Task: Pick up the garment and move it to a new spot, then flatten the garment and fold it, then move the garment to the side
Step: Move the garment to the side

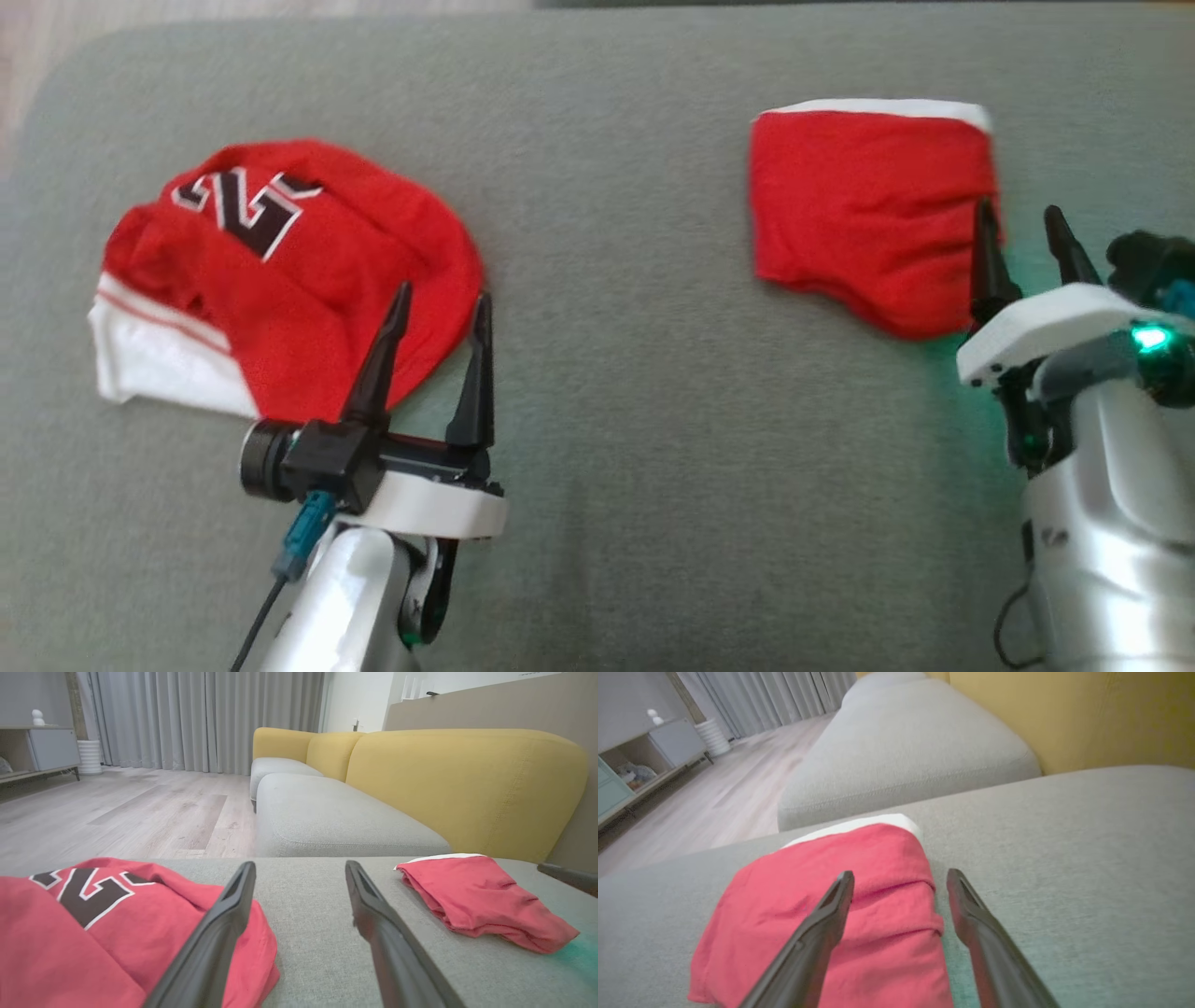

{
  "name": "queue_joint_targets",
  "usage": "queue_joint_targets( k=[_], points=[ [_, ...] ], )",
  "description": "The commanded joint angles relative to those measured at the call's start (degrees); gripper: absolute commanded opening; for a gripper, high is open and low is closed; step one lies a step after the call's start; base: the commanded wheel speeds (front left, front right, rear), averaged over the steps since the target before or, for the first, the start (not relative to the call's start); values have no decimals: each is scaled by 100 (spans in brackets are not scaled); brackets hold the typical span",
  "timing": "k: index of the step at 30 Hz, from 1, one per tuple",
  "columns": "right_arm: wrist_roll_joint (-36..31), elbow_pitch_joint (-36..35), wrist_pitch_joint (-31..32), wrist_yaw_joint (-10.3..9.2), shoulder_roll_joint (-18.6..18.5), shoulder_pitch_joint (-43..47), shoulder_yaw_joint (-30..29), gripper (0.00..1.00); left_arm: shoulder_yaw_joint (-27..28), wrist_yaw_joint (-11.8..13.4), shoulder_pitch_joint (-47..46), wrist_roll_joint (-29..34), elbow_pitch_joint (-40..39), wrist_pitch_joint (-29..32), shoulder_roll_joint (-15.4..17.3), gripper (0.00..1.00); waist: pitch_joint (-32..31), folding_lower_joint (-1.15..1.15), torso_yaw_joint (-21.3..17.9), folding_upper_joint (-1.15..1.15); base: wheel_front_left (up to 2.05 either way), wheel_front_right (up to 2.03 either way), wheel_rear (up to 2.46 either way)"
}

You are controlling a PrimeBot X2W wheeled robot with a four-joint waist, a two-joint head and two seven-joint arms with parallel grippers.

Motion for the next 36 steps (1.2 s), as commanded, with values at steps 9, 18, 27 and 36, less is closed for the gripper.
queue_joint_targets(
  k=[9,18,27,36],
  points=[
    [-691,1230,191,-4,3,-1035,-781,100,43,1,-311,-83,-128,-31,33,100,370,-1,500,0,0,0,0],
    [-1401,2052,303,-4,-10,-1282,-1137,40,77,30,-313,-108,-159,-31,33,100,379,-1,606,0,0,0,0],
    [-1941,2308,-100,-4,-307,-1484,-466,0,132,60,-180,-120,-144,-31,33,100,33,-1,340,0,0,0,0],
    [-1997,2288,-115,-4,-1468,-1517,965,0,305,40,-69,-54,-235,-31,33,100,-69,-1,80,0,0,0,0]
  ],
)
